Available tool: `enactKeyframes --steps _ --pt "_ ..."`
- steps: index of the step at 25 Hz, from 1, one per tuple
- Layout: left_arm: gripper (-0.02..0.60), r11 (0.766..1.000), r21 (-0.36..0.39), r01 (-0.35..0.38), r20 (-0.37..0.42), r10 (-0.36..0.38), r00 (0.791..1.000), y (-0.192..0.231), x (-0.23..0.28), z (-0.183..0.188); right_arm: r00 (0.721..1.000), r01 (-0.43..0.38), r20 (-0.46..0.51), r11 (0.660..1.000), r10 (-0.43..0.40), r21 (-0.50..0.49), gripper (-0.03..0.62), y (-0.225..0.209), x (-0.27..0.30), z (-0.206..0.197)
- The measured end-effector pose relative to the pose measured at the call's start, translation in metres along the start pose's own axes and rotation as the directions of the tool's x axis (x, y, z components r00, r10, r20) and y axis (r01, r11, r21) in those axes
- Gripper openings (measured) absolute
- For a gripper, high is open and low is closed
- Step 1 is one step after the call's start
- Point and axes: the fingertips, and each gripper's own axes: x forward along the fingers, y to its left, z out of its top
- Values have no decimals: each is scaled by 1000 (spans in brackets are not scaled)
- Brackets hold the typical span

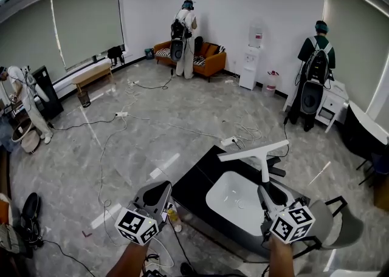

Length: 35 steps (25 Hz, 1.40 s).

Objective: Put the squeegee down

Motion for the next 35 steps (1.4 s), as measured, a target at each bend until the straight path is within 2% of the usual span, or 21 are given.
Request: enactKeyframes --steps 5,10,20,25,35 --pt "5 1000 -25 -11 17 12 1000 33 -17 -6 1000 4 -22 1000 -4 2 101 23 13 -10" --pt "5 999 -40 -23 25 24 999 46 -24 -7 999 5 -34 1000 -5 -12 101 28 26 -8" --pt "5 995 -23 -94 9 94 996 89 -29 -1 997 -63 -48 998 63 4 101 31 93 -6" --pt "5 993 -6 -117 -5 117 993 98 -5 0 994 -91 -60 996 92 13 101 10 126 -6" --pt "5 986 -25 -165 -83 162 983 139 52 -38 984 -116 -129 992 122 52 101 -42 213 -35"
